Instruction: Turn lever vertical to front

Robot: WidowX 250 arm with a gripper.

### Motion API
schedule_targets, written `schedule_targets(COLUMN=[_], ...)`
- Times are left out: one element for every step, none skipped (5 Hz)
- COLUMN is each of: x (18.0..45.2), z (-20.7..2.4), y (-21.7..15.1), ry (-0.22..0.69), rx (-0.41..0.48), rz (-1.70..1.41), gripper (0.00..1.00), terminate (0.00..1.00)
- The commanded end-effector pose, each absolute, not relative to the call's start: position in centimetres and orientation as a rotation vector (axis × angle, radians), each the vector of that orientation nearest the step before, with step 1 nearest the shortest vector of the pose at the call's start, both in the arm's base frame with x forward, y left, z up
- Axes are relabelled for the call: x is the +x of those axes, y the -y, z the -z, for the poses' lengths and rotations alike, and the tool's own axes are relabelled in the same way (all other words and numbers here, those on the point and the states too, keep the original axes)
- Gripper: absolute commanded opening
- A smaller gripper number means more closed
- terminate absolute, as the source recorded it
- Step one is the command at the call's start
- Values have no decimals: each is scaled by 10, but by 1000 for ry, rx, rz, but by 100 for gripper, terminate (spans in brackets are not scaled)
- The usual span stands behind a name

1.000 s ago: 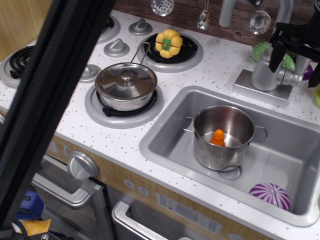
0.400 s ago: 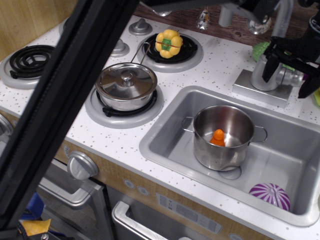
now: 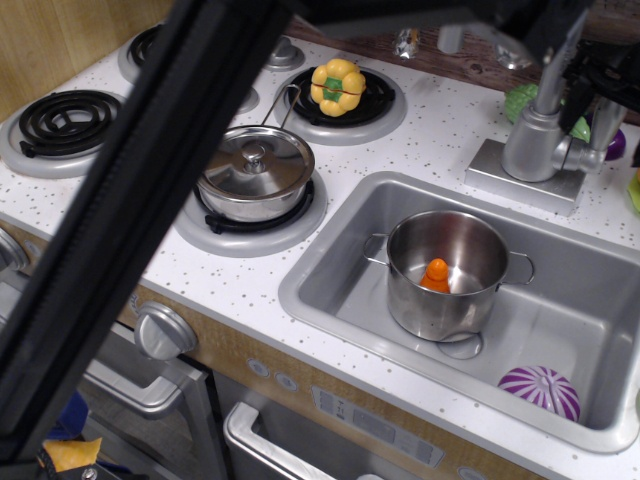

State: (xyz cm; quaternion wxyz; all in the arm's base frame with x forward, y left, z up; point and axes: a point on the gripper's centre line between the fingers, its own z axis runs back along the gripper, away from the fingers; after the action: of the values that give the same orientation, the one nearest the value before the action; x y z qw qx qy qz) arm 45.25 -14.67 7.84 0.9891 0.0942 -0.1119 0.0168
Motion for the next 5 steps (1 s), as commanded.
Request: schedule_targets(x=[465, 472, 475, 477, 479], z=[-117, -119, -118, -119, -119], y=[149, 148, 147, 147, 147], ry=[345, 375, 409, 426, 436], rx=[166, 182, 217, 220, 224], rz=[-36, -21, -3, 1, 4], gripper=[100, 100, 100, 100, 100], terminate=[0, 0, 0, 0, 0])
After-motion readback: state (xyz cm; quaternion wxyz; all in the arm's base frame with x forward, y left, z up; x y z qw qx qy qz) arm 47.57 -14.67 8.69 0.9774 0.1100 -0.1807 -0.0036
